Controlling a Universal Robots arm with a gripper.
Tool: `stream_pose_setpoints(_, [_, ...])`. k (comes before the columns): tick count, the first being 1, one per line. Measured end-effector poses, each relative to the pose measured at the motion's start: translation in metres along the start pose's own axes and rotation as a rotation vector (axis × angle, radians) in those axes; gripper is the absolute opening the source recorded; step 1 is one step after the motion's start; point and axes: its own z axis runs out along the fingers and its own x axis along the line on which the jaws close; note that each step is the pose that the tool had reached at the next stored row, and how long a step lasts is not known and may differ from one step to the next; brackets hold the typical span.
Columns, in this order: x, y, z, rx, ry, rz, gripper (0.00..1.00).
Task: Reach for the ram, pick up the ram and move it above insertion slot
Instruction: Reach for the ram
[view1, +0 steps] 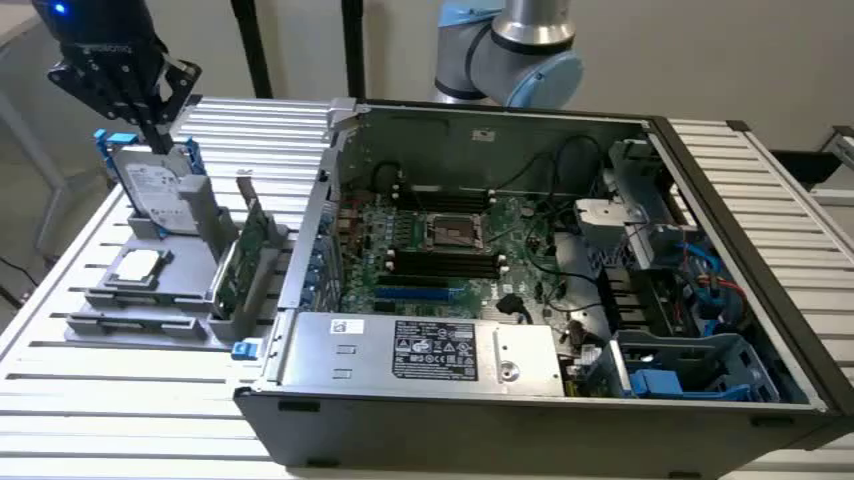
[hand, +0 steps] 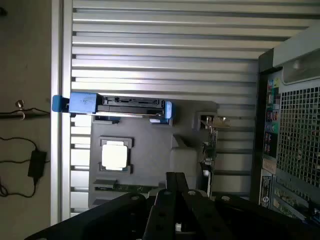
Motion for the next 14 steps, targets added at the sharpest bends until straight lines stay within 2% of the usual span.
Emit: stream_pose_setpoints(14, [0.0000, -0.0001, -0.0004, 0.0002, 0.0003, 0.000, 0.11])
